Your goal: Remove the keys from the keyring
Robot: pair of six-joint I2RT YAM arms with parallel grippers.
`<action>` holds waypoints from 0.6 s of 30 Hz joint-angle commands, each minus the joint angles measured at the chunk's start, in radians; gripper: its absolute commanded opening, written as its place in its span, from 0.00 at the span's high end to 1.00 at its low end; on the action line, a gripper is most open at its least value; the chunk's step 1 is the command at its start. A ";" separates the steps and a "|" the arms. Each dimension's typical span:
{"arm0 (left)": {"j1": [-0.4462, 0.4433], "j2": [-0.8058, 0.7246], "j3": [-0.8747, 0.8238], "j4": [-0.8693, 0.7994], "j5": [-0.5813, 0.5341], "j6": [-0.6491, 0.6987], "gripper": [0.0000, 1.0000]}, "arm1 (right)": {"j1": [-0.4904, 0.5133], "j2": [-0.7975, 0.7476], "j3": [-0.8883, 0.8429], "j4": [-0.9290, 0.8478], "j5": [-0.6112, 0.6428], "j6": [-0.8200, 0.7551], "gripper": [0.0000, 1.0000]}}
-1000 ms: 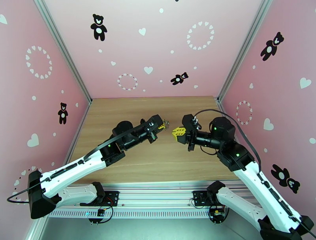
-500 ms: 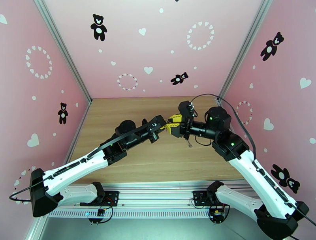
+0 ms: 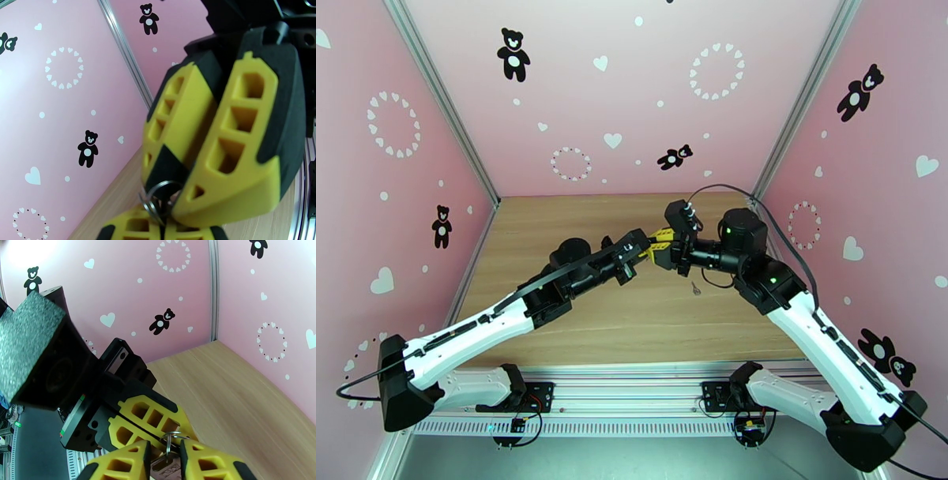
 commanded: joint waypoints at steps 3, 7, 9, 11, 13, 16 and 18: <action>-0.013 0.011 0.045 0.016 -0.004 0.015 1.00 | 0.006 0.008 0.029 -0.037 0.015 -0.049 0.84; -0.013 0.007 0.047 0.010 -0.008 0.011 1.00 | 0.006 0.003 0.037 -0.074 0.039 -0.082 0.89; -0.014 0.002 0.049 0.004 -0.009 0.007 1.00 | 0.005 -0.003 0.037 -0.093 0.043 -0.116 0.93; -0.014 0.000 0.055 -0.007 -0.014 -0.004 1.00 | 0.006 -0.009 0.035 -0.106 0.037 -0.145 0.99; -0.014 -0.004 0.063 -0.021 -0.014 -0.015 1.00 | 0.006 -0.017 0.033 -0.115 0.037 -0.173 1.00; -0.014 -0.006 0.072 -0.037 -0.016 -0.033 1.00 | 0.007 -0.024 0.031 -0.121 0.017 -0.208 1.00; -0.014 -0.003 0.087 -0.059 -0.017 -0.047 1.00 | 0.012 -0.027 0.029 -0.125 -0.014 -0.238 1.00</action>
